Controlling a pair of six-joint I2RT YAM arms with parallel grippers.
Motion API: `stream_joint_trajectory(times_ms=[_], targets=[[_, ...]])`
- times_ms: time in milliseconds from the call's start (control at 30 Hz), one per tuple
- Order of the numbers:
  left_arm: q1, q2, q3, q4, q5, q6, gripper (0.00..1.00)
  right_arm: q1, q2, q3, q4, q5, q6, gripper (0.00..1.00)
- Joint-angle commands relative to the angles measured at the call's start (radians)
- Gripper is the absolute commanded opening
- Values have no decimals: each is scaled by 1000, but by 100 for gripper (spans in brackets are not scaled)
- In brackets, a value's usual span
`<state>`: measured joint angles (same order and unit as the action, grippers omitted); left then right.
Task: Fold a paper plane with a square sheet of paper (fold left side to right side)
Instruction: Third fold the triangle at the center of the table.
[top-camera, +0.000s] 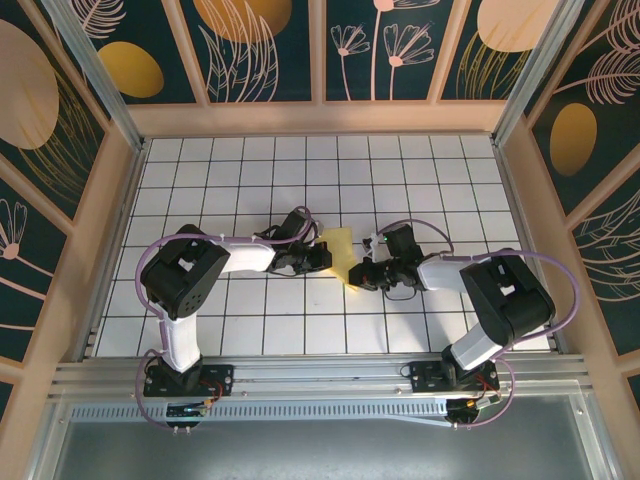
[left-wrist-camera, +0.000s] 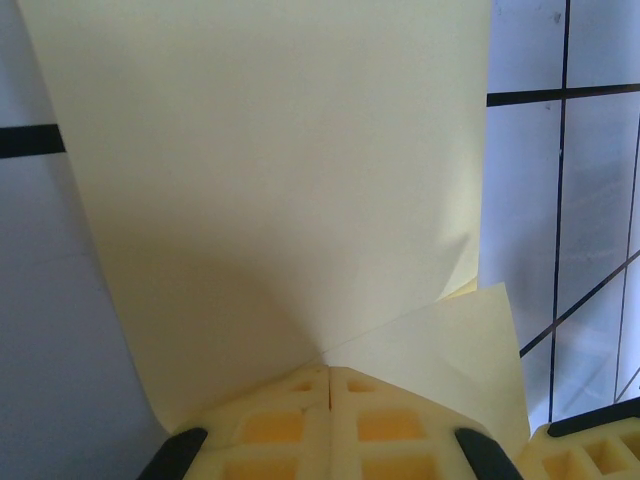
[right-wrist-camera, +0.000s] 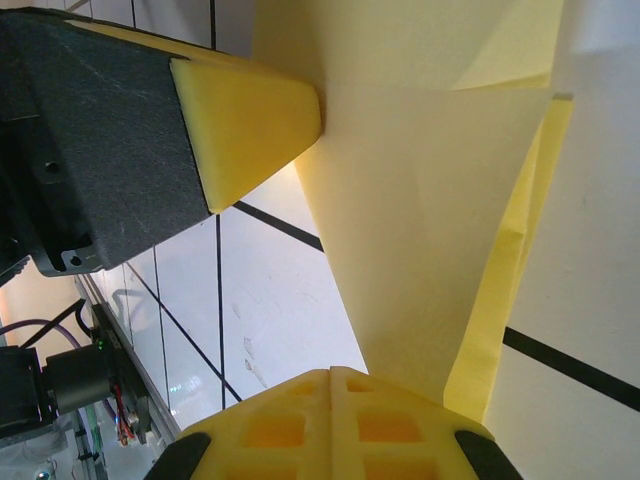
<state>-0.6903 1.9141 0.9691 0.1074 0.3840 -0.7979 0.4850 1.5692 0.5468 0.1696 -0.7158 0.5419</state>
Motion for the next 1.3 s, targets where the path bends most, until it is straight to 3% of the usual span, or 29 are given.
stream_joint_trajectory(times_ms=[0,1267], targets=[[3,32,-20,-110,-91,13,0,-2,14,-17,2,-10,5,0],[3,25,-18,-113,-94,15,3,29,37,-14,-26,33,3,0]])
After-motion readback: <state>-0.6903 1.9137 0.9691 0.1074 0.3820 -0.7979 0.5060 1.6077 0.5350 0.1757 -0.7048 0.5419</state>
